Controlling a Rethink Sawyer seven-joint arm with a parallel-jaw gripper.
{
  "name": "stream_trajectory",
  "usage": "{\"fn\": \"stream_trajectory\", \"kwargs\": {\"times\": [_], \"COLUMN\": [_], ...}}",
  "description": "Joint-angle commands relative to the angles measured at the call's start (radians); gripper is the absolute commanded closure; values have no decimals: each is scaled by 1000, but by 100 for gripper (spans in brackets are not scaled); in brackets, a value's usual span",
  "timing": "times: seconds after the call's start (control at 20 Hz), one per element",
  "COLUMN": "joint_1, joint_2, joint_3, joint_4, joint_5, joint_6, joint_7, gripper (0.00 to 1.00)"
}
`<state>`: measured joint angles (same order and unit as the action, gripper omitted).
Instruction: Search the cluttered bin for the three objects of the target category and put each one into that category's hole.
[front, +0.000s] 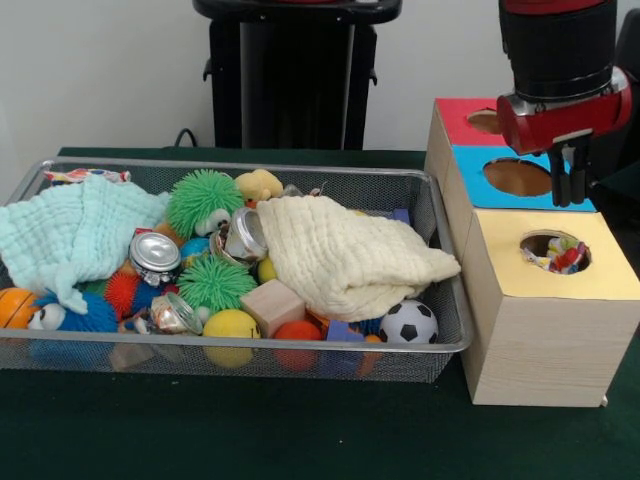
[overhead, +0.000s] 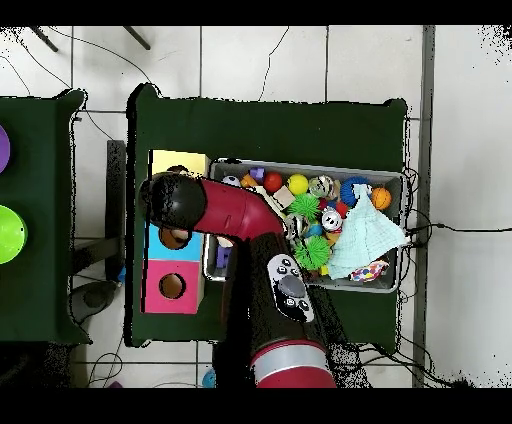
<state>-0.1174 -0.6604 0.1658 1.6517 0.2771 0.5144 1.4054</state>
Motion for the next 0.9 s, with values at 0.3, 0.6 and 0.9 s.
{"fn": "stream_trajectory", "kwargs": {"times": [0.3,0.6,0.9], "joint_1": [-10,-19,-43], "joint_2": [31,36,49], "joint_3": [23,19,46], "joint_4": [68,97,129], "joint_5": [21,1,-20], "joint_6": [5,-59,-182], "joint_7": [208,200,187], "gripper": [100,100,100]}}
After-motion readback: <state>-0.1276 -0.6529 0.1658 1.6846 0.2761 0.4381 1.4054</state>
